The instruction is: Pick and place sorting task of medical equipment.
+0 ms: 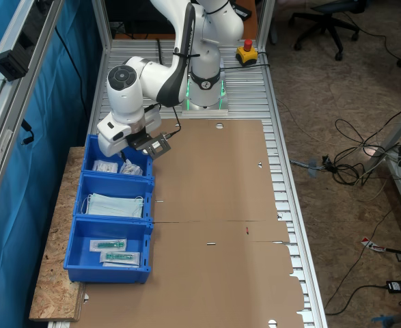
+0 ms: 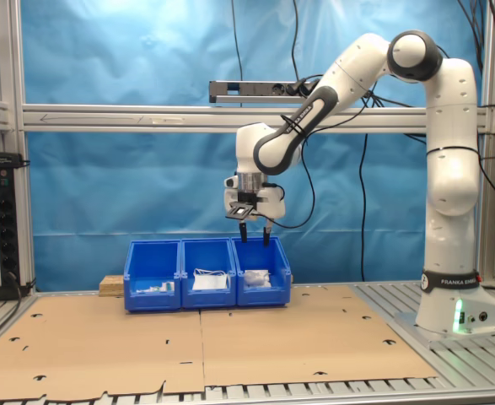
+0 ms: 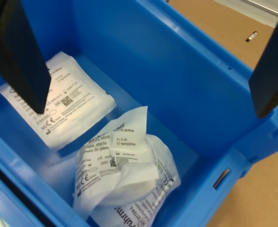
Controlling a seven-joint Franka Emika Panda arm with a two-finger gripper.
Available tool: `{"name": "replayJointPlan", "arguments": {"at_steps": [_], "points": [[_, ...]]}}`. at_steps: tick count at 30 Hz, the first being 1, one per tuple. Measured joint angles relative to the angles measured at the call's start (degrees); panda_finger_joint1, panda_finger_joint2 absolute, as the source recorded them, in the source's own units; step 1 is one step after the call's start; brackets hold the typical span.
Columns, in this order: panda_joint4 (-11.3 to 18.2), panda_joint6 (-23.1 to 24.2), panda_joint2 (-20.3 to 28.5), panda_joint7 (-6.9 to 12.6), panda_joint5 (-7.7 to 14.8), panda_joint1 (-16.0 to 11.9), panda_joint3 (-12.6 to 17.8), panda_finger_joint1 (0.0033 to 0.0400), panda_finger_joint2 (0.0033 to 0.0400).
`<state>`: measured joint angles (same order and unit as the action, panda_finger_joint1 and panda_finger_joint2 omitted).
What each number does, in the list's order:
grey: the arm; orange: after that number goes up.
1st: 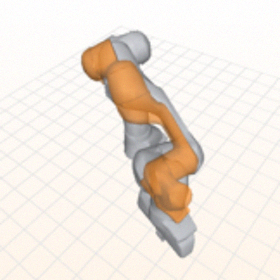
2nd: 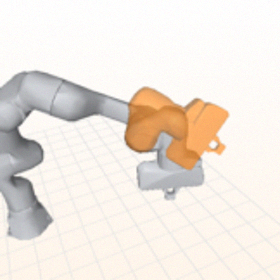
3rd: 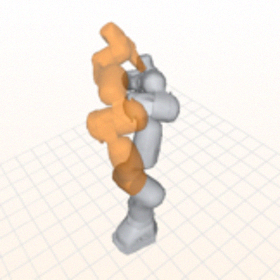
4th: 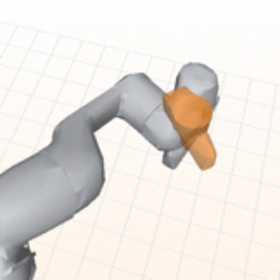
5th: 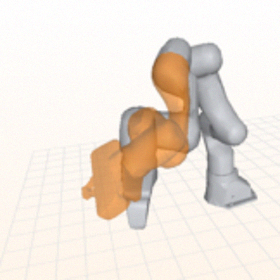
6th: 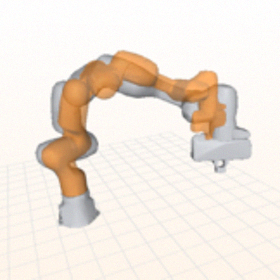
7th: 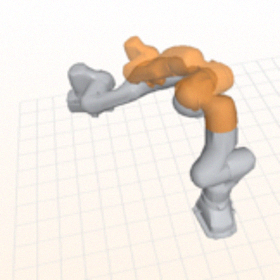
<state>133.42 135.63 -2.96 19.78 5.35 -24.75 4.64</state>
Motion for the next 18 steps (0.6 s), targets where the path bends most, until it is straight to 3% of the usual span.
{"name": "replayJointPlan", "arguments": {"at_steps": [9, 18], "points": [[0.3, 0.0, 3.9, 0.0, 0.0, 1.2, -0.8, 0.0399, 0.0399], [2.2, -1.1, 9.9, 0.0, 0.0, 5.2, -1.0, 0.04, 0.04]]}}
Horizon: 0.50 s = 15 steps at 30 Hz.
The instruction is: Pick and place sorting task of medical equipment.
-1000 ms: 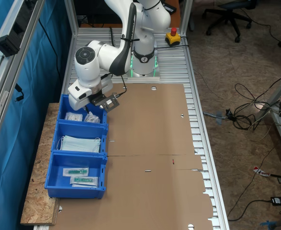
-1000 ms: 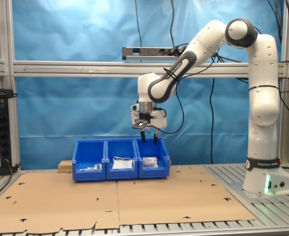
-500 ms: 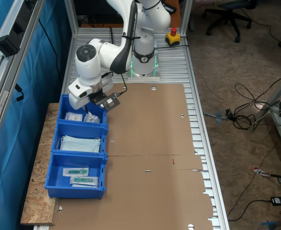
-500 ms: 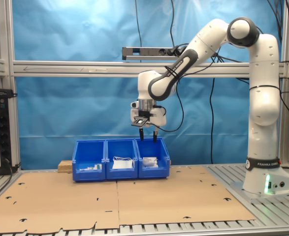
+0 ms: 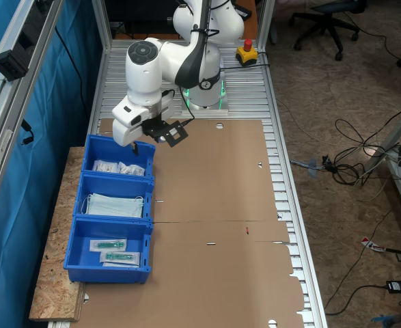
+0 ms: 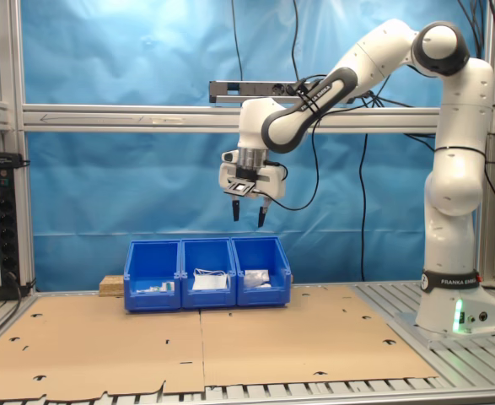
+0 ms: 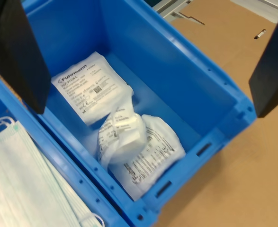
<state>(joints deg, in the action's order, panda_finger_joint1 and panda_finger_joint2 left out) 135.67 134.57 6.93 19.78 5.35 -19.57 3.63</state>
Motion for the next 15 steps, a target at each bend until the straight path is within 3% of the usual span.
{"name": "replayJointPlan", "arguments": {"at_steps": [15], "points": [[5.4, -7.9, 13.4, 0.0, 0.0, 10.0, -0.5, 0.04, 0.04]]}}
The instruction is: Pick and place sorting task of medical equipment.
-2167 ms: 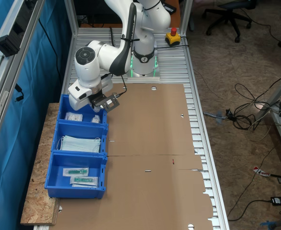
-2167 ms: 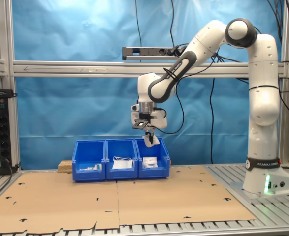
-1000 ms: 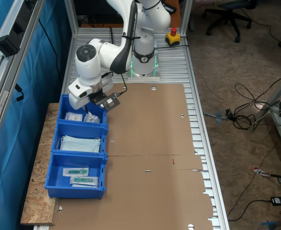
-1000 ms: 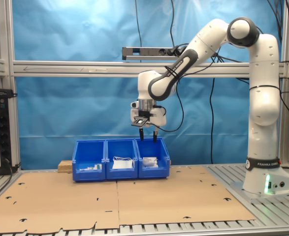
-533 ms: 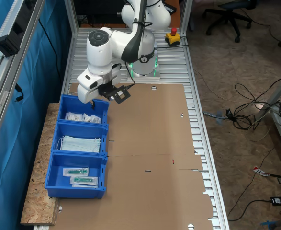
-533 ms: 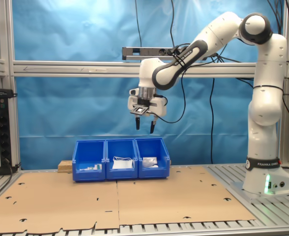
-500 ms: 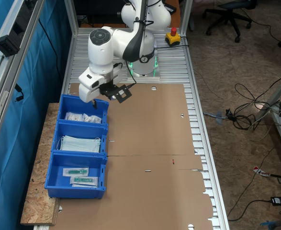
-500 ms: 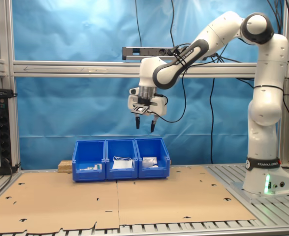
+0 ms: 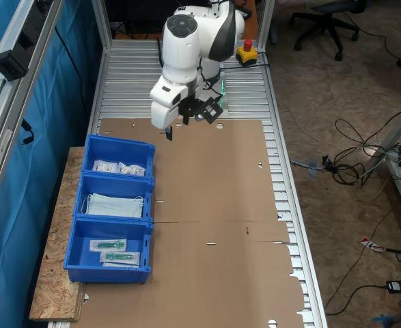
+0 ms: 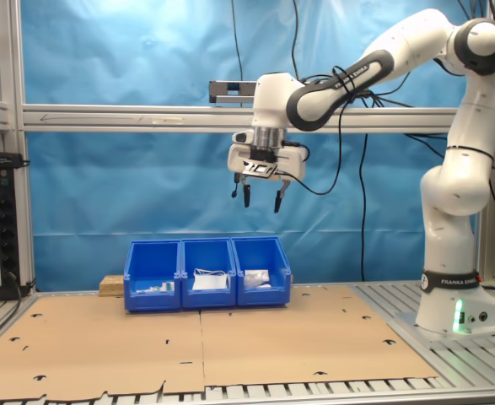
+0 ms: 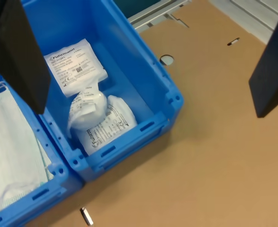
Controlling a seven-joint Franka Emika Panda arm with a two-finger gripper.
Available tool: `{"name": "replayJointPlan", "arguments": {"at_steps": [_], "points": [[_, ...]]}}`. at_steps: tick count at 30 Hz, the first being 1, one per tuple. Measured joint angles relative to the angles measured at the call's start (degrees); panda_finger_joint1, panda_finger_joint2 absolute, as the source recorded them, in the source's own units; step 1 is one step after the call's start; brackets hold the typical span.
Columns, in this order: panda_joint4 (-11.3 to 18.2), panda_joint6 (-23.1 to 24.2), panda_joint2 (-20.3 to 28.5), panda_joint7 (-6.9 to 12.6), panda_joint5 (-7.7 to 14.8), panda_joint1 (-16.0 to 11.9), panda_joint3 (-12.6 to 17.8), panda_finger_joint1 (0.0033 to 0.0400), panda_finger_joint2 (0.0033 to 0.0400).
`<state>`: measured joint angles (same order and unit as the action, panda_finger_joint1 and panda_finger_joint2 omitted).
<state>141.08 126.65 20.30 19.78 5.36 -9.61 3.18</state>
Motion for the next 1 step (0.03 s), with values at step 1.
{"name": "replayJointPlan", "arguments": {"at_steps": [1], "points": [[0.1, -0.8, 0.8, 0.0, 0.0, 0.6, 0.0, 0.04, 0.04]]}}
